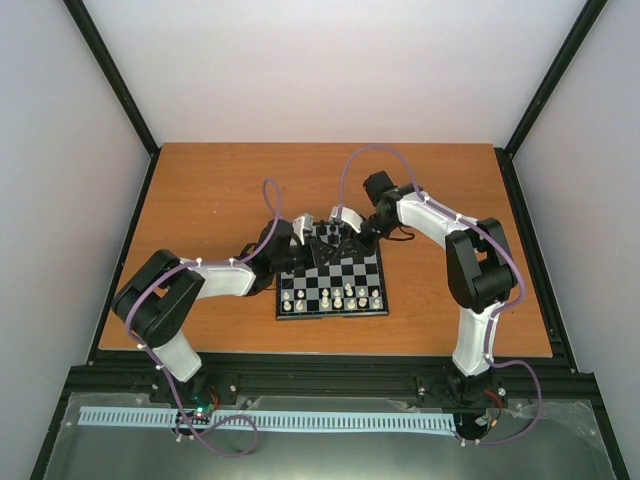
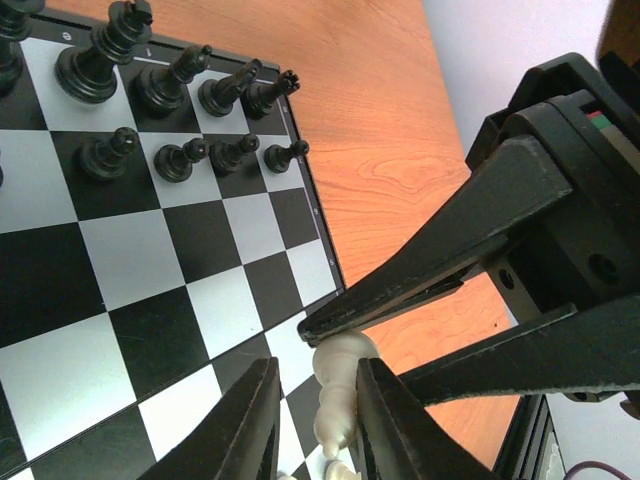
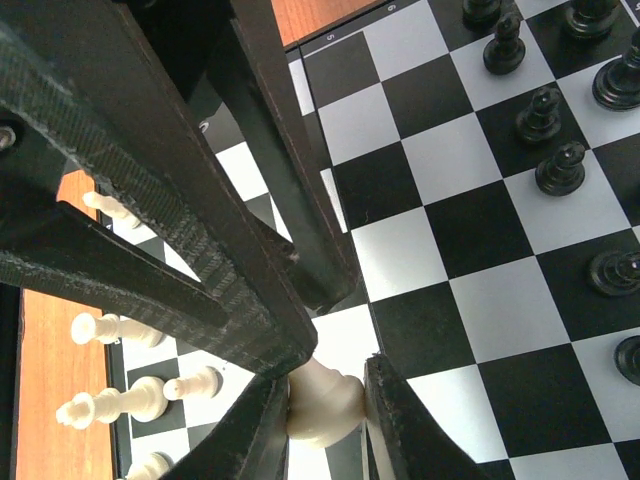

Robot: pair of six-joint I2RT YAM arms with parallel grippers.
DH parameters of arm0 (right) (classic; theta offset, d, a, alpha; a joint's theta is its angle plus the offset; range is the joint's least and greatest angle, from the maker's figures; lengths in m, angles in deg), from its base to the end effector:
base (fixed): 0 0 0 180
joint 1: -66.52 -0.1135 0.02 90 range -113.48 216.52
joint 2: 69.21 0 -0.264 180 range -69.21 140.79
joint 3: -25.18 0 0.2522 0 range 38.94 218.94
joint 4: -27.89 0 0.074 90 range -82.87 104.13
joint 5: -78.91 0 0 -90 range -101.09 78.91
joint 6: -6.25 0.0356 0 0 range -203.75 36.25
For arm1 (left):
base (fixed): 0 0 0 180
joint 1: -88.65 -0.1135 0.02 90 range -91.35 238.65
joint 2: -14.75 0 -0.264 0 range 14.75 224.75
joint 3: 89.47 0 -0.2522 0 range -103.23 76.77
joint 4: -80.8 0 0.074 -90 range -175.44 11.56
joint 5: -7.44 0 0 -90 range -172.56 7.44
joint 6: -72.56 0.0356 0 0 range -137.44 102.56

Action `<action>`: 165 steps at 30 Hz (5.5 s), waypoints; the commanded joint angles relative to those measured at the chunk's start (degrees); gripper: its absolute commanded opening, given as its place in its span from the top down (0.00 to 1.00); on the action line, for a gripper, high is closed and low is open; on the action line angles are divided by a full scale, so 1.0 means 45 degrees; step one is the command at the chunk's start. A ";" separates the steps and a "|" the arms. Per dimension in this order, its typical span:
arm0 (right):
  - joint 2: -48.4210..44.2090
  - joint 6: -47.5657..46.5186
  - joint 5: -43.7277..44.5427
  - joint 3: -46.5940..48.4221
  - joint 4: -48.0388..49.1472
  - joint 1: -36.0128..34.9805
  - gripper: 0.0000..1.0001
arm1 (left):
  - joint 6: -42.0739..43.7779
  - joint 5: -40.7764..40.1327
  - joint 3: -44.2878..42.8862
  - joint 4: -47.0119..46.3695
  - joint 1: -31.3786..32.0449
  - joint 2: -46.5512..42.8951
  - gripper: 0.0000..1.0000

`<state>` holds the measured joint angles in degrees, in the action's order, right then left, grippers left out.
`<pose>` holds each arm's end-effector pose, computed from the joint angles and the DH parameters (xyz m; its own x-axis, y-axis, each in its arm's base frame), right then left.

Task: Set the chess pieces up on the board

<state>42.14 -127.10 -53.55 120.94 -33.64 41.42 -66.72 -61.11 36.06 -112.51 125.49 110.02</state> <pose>0.3352 0.1835 0.1939 -0.3336 -0.7155 -0.6138 -0.9327 0.1555 0.3255 0.2565 -0.2084 0.1621 -0.8607 -0.2366 -0.4508 0.2534 0.5688 -0.7825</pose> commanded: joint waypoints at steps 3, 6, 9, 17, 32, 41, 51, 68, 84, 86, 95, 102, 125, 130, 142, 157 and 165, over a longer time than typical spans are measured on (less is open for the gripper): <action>-0.0194 0.0125 -0.0765 -0.0027 0.0166 -0.0086 0.85 | 0.0050 0.0335 -0.0486 -0.0703 -0.0023 0.0218 0.80; -0.0182 0.0155 -0.0813 -0.0036 0.0181 -0.0086 0.84 | 0.0064 0.0419 -0.0504 -0.0708 -0.0023 0.0218 0.84; -0.0276 0.0171 -0.0838 -0.0099 0.0188 -0.0071 0.83 | 0.0222 0.0374 -0.0543 -0.0270 -0.0034 0.0008 0.86; -0.2671 0.0216 -0.0749 -0.1610 0.1018 0.0149 0.56 | 0.2699 -0.0734 -0.1506 0.5476 0.0012 -0.2209 0.87; -0.7269 0.3952 0.1842 -0.2584 0.0081 0.0209 0.49 | 0.6359 -0.4414 -0.3953 1.5170 0.1985 -0.3623 0.86; -0.8883 0.3838 0.2763 -0.5020 0.1917 0.0208 0.48 | 0.6671 -0.4667 -0.4098 1.5853 0.2761 -0.2541 0.86; -0.8774 0.3617 0.2641 -0.5059 0.1857 0.0207 0.48 | 0.6559 -0.4711 -0.4140 1.5125 0.3141 -0.1621 0.86; -0.8476 0.3323 0.2478 -0.5033 0.1661 0.0207 0.48 | 0.6632 -0.4214 -0.4324 1.4561 0.3195 -0.0741 0.85; -0.8426 0.3223 0.2427 -0.4986 0.1553 0.0207 0.49 | 0.6519 -0.4062 -0.4447 1.4418 0.3312 -0.0285 0.80; -0.8447 0.3225 0.2427 -0.4996 0.1535 0.0213 0.49 | 0.6505 -0.3992 -0.4468 1.4388 0.3317 -0.0286 0.81; -0.8441 0.3196 0.2441 -0.4999 0.1504 0.0207 0.49 | 0.6469 -0.3710 -0.4547 1.4219 0.3337 -0.0213 0.84; -0.8474 0.3213 0.2449 -0.4991 0.1514 0.0207 0.49 | 0.6488 -0.3853 -0.4756 1.4598 0.3332 -0.0556 0.72; -0.5299 0.2641 0.4366 -0.3931 0.0481 -0.1037 0.58 | 0.8227 -0.7116 -0.7913 1.6836 0.2065 -0.3793 0.37; -0.3990 0.2777 0.4786 -0.3206 0.0108 -0.1578 0.62 | 0.8329 -0.6684 -0.6537 1.5619 0.0572 -0.4815 0.35; -0.2164 0.2771 0.5031 -0.2222 -0.0191 -0.2081 0.67 | 0.8435 -0.6700 -0.5687 1.5237 0.0309 -0.4968 0.34; -0.1622 0.2760 0.5159 -0.2140 -0.0133 -0.2346 0.70 | 0.8490 -0.6413 -0.5700 1.5313 0.0309 -0.4900 0.34; -0.1429 0.2781 0.5503 -0.2129 -0.0078 -0.2423 0.71 | 0.8509 -0.6271 -0.5700 1.5344 0.0309 -0.4888 0.34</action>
<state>34.60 -114.51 -30.20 110.49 -34.05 31.14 -29.56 -90.00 10.64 -42.57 126.84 88.14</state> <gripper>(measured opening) 0.294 0.656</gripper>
